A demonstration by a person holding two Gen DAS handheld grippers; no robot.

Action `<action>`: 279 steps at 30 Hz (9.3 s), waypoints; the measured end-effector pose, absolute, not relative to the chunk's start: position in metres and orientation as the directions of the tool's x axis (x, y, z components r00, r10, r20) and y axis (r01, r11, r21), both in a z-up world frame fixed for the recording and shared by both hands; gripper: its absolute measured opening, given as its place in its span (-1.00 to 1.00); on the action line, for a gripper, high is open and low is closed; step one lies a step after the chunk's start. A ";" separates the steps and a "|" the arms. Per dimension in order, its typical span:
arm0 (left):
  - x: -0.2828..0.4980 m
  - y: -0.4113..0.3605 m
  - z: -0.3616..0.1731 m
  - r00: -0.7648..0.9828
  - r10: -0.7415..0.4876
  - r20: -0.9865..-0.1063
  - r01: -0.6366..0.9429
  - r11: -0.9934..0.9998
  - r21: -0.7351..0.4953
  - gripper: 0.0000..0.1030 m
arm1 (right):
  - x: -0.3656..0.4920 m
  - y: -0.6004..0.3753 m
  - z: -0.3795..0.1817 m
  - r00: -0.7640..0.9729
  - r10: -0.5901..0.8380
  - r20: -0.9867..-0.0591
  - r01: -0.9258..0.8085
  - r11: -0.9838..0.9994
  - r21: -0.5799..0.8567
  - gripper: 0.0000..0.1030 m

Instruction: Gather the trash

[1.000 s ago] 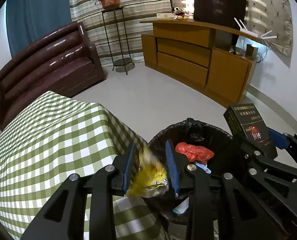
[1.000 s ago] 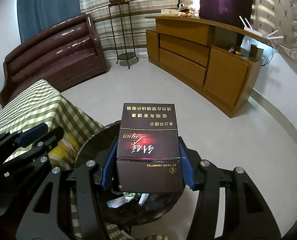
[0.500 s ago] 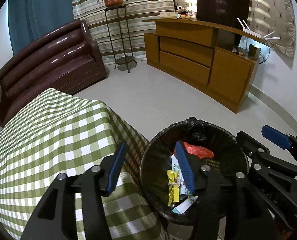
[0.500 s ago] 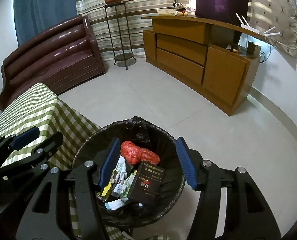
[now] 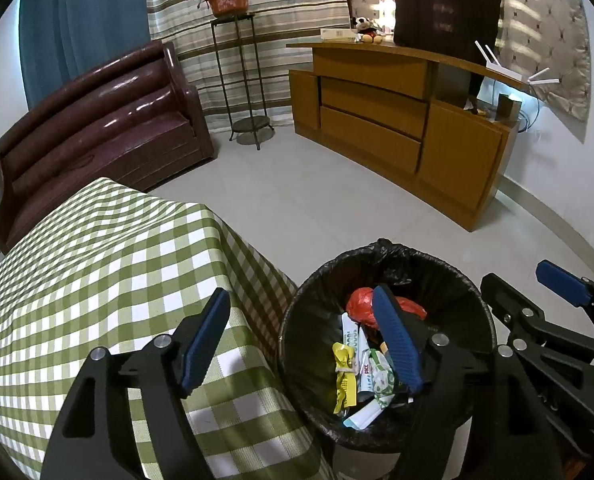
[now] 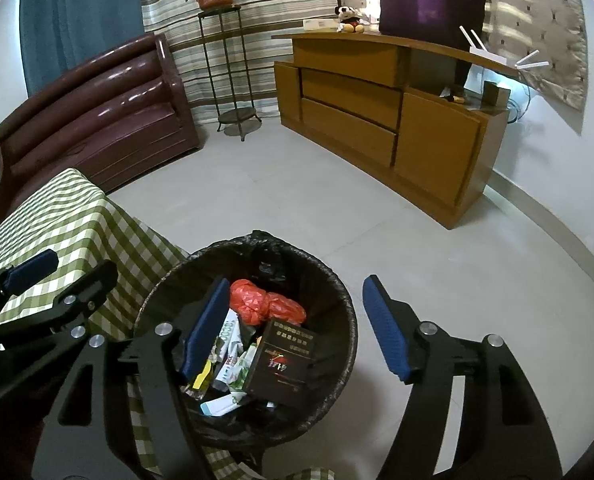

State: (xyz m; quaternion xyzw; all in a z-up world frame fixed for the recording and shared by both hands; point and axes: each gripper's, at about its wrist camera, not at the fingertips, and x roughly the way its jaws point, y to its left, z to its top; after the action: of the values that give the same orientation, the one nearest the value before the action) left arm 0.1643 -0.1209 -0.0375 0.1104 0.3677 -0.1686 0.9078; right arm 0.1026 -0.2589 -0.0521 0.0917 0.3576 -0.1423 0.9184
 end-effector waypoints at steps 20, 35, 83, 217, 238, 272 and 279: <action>0.130 -0.093 -0.018 0.702 -0.233 -0.673 0.362 0.930 0.055 0.43 | 0.069 -0.246 -0.032 0.711 -0.235 -0.663 0.357 0.933 0.053 0.33; 0.082 -0.052 0.010 0.757 -0.236 -0.610 0.330 0.943 0.045 0.46 | 0.017 -0.213 -0.002 0.748 -0.255 -0.612 0.344 0.939 0.029 0.43; 0.019 0.002 0.039 0.807 -0.226 -0.545 0.278 0.960 0.013 0.49 | -0.048 -0.171 0.038 0.816 -0.272 -0.509 0.316 0.949 0.000 0.45; 0.184 0.362 -0.063 0.586 0.110 -0.803 -0.163 0.987 0.016 0.88 | 0.191 0.299 -0.022 0.591 -0.012 -0.807 -0.009 1.000 -0.022 0.92; 0.183 0.363 -0.065 0.587 0.109 -0.802 -0.162 0.987 0.016 0.88 | 0.192 0.294 -0.022 0.591 -0.010 -0.807 -0.010 1.000 -0.020 0.92; 0.183 0.363 -0.065 0.588 0.109 -0.801 -0.161 0.987 0.016 0.88 | 0.195 0.292 -0.022 0.591 -0.009 -0.807 -0.011 1.000 -0.019 0.92; 0.183 0.363 -0.065 0.588 0.109 -0.801 -0.161 0.987 0.016 0.88 | 0.193 0.293 -0.021 0.591 -0.009 -0.807 -0.011 1.000 -0.019 0.92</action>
State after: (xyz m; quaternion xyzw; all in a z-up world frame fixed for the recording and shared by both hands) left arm 0.1832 0.3633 -0.0647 -0.0291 0.4474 0.0757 0.8907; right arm 0.1928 0.2930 -0.0213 -0.0109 0.4521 0.0006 0.8919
